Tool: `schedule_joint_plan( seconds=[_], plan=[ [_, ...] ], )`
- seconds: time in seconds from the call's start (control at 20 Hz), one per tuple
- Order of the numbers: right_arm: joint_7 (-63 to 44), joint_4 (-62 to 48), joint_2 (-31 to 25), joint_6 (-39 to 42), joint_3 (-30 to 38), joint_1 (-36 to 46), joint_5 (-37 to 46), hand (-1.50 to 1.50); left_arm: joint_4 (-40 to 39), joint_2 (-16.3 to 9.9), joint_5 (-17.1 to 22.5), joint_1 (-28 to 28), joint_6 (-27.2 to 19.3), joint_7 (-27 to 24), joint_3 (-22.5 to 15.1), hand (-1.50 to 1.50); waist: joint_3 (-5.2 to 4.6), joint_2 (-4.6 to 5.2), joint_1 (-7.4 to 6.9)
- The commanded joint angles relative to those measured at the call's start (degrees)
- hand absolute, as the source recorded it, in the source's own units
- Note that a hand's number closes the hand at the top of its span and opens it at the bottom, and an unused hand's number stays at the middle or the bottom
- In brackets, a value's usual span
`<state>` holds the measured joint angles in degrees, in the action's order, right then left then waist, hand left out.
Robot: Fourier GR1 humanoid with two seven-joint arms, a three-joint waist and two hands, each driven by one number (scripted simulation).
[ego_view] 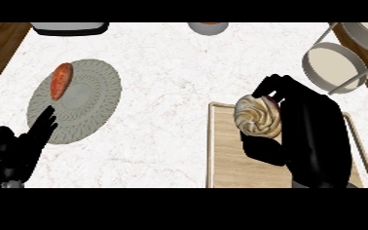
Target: Pick the cupcake from the tray and place it in the tiered basket
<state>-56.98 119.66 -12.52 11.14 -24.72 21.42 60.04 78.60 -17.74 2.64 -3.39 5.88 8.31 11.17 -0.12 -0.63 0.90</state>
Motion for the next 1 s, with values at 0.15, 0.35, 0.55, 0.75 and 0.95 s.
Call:
schedule_joint_plan(
  seconds=[0.15, 0.35, 0.55, 0.75, 0.95],
  plan=[
    [-1.99, 5.10, 0.76, 8.27, 13.41, 7.78, -5.03, 1.50, 0.12, -0.17, -0.07, 1.50, 1.01, 1.30, 0.43, 0.00, 0.10, 0.56, -0.85],
    [5.62, -6.78, -0.30, 2.34, 21.27, 13.59, -6.31, 1.50, 0.25, 0.83, -1.15, 0.05, 0.92, -1.49, 0.03, 0.00, 0.11, 0.70, -1.34],
    [13.93, -15.40, -3.97, -1.62, 26.61, 15.88, -7.97, 1.50, 3.05, -0.07, 0.26, -3.30, 3.31, -1.09, 0.92, 0.00, 0.13, 0.69, -1.67],
    [23.33, -24.90, -7.83, -6.36, 31.08, 16.07, -9.14, 1.50, 3.92, 0.55, 0.05, -0.70, 2.05, 1.64, 0.98, 0.00, 0.14, 0.75, -1.60],
    [28.54, -38.37, -8.56, -10.14, 34.74, 25.34, -11.65, 1.50, -3.13, 1.51, -2.60, 3.27, 0.89, -2.74, 0.26, 0.00, 0.11, 0.99, -1.77]
  ],
)
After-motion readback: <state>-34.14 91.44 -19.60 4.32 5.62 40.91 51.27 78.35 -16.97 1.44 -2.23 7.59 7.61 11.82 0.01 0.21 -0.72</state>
